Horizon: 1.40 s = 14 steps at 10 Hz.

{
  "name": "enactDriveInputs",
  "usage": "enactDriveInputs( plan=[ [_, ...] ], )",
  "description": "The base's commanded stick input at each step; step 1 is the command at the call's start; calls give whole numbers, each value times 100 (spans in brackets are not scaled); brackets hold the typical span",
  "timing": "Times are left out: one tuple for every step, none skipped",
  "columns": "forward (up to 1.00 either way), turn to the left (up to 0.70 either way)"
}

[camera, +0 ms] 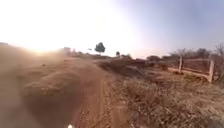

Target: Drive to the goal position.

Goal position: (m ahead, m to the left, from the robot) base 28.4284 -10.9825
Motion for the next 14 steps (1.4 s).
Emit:
enactDriveInputs(
  plan=[
    [70,0],
    [70,0],
    [70,14],
    [70,35],
    [70,33],
    [70,16],
    [70,0],
    [70,0],
    [70,0],
    [70,0],
    [70,0],
    [70,0],
    [70,0],
    [70,0]
  ],
)
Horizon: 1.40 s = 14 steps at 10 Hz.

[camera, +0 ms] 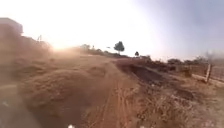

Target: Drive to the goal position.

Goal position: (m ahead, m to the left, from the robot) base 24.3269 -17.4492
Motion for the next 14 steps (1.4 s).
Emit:
enactDriveInputs(
  plan=[
    [70,0],
    [70,0],
    [70,0],
    [70,0],
    [70,0],
    [70,0],
    [70,0],
    [70,0],
    [70,0],
    [70,0],
    [70,0],
    [70,0],
    [70,0],
    [70,0]
  ],
)
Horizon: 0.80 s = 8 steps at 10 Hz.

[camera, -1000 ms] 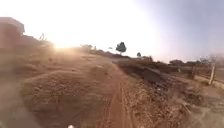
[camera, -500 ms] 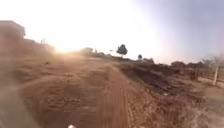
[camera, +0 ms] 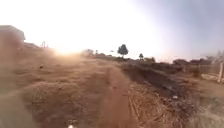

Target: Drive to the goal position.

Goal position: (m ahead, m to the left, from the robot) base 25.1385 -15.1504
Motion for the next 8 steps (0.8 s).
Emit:
enactDriveInputs(
  plan=[
    [70,0],
    [70,0],
    [70,0],
    [70,0],
    [70,0],
    [70,0],
    [70,-29],
    [70,-35]
  ],
)
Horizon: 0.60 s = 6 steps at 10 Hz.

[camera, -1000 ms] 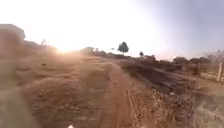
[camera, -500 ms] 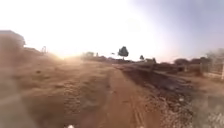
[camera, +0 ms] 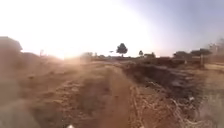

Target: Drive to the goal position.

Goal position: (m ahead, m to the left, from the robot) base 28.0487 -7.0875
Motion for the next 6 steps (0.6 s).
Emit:
enactDriveInputs(
  plan=[
    [70,-20],
    [70,-4],
    [70,0],
    [70,0],
    [70,0],
    [70,0]
  ],
)
